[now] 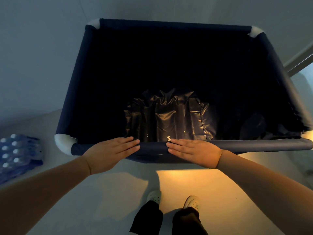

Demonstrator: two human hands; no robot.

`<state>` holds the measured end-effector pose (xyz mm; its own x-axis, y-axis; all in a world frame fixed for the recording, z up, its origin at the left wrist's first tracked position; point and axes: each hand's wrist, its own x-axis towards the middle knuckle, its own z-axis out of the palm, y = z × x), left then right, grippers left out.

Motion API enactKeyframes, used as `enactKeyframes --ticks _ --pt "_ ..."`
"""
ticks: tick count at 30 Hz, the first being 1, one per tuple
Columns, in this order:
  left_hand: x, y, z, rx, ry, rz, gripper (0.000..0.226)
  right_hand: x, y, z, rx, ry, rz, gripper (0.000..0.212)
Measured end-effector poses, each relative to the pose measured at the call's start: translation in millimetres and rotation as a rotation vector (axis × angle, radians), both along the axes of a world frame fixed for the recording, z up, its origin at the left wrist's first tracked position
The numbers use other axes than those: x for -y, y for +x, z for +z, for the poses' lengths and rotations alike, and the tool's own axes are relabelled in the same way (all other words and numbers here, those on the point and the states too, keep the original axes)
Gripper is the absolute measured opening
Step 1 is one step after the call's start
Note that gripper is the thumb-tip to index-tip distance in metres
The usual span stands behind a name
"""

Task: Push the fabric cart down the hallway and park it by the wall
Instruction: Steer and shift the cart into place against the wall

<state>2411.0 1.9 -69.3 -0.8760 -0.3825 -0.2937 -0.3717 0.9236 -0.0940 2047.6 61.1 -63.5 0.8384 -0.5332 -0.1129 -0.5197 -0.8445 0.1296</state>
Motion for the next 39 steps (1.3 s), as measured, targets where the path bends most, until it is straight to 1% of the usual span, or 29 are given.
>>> enactKeyframes --ticks 4,10,16,19,22,24,25,28,29,35,39 --pt "-23 -18 -4 -0.013 0.023 0.036 0.079 -11 -19 0 0.013 -0.018 0.041 0.085" --pt "-53 -60 -2 -0.043 0.006 0.069 0.079 -25 -61 -1 0.018 -0.036 0.102 0.076" --pt "-79 -101 -6 -0.049 0.005 0.081 0.086 -37 -104 1 0.013 -0.017 0.114 0.091" --pt "-86 -125 0 -0.063 -0.028 0.062 0.084 -41 -125 -3 0.003 -0.003 0.123 0.092" --pt "-88 -145 6 -0.126 -0.023 0.080 0.085 -42 -148 -8 -0.013 0.033 0.115 0.096" --pt "-90 -158 6 -0.122 -0.040 0.072 0.083 -41 -161 -11 -0.020 0.044 0.109 0.096" --pt "-89 -164 6 -0.118 -0.041 0.074 0.083 -41 -168 -12 -0.024 0.046 0.113 0.093" --pt "-84 -183 10 -0.174 -0.028 0.068 0.090 -41 -190 -13 -0.023 0.056 0.121 0.070" --pt "-82 -191 10 -0.193 -0.014 0.065 0.091 -40 -196 -12 -0.019 0.051 0.122 0.066" --pt "-70 -238 8 -0.228 -0.001 0.026 0.085 -39 -242 -9 0.036 0.026 0.089 0.062" --pt "-58 -275 3 -0.253 0.026 0.050 0.081 -36 -275 -2 0.075 0.068 0.051 0.058"
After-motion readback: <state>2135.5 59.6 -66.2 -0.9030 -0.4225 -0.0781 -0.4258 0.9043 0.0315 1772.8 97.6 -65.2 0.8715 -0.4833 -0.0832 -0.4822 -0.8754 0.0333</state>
